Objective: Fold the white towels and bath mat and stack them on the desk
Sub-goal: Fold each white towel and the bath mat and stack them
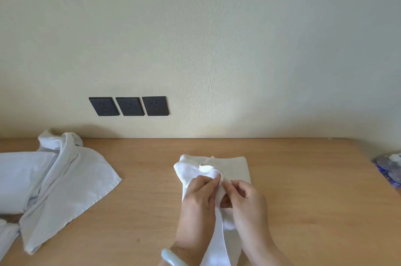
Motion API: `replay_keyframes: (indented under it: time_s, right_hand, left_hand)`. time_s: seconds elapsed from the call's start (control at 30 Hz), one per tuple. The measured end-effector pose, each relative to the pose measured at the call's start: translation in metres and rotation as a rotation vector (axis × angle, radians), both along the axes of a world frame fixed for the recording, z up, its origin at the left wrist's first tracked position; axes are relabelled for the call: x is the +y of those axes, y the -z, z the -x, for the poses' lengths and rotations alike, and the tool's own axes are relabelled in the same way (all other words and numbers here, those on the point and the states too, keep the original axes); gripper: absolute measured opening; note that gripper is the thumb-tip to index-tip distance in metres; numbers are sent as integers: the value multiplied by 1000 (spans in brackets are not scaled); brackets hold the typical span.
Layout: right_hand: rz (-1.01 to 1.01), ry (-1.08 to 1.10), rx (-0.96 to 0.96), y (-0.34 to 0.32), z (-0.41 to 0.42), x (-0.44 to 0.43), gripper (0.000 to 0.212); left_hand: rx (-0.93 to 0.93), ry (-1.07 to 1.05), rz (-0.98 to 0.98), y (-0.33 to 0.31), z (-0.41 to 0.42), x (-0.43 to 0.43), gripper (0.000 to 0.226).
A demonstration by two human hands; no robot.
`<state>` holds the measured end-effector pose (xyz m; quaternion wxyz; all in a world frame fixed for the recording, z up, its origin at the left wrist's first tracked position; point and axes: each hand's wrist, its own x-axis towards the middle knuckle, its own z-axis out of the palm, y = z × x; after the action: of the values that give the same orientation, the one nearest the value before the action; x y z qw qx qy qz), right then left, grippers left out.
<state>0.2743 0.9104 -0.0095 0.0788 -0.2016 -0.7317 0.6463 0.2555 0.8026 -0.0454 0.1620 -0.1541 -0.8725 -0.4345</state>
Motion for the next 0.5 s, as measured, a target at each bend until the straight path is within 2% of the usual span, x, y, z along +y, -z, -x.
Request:
replay_keyframes:
  time_s: [0.23,0.37,0.5]
  right_hand:
    - [53,-103,-36,-5,5,-2,26]
    - [234,-110,-73,-8,9,4,22]
    - [253,-121,-58,-8,12,5,18]
  left_hand:
    - [31,78,23,-15,0,-1,25]
    - [-32,89,-96,-14,4,-7,18]
    - [-91,82,-178,-14,5,-13,28]
